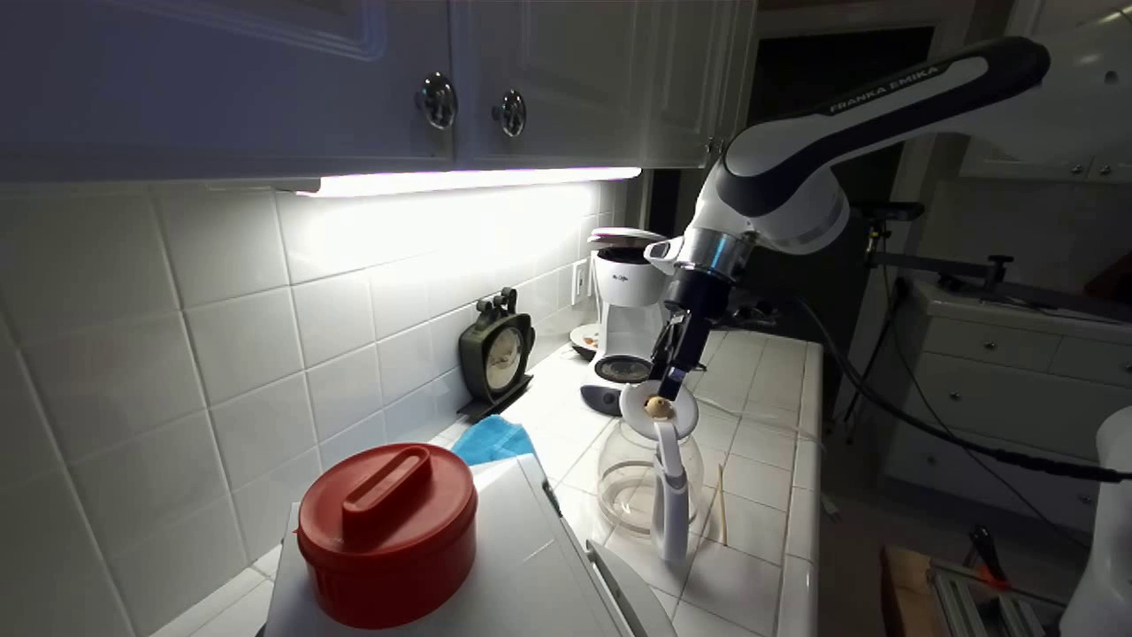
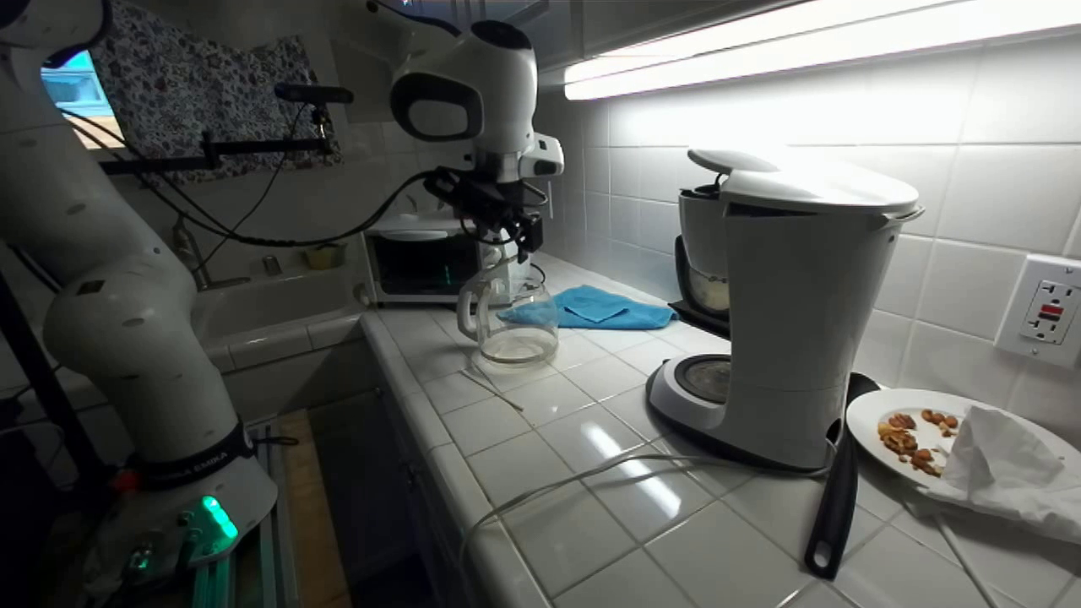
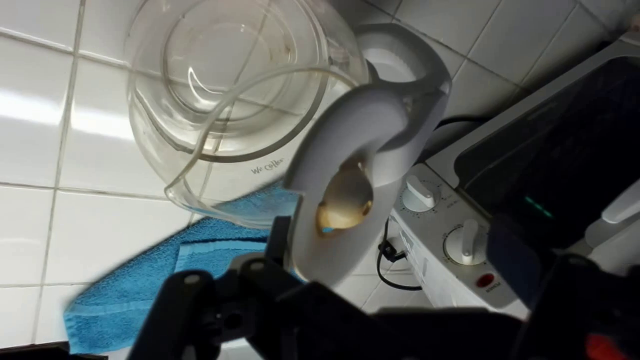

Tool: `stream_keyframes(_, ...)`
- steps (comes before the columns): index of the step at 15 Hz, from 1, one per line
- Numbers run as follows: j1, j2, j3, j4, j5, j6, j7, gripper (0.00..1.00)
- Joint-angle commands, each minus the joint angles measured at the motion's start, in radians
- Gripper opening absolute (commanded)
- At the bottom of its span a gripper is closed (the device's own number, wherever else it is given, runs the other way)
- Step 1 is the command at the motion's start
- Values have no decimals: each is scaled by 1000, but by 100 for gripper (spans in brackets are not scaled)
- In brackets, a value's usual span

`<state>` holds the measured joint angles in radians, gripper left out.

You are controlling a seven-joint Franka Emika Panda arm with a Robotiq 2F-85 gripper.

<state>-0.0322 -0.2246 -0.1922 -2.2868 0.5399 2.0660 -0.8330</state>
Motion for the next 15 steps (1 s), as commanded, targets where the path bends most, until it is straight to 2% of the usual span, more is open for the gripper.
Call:
stream_keyframes(1,4,-31,0,10,29,-57,-3,100)
stream_keyframes(9,26,-78,18,41,19,-130,13,100)
stream_keyframes(15,53,-62,29,91,29,-226,15,100)
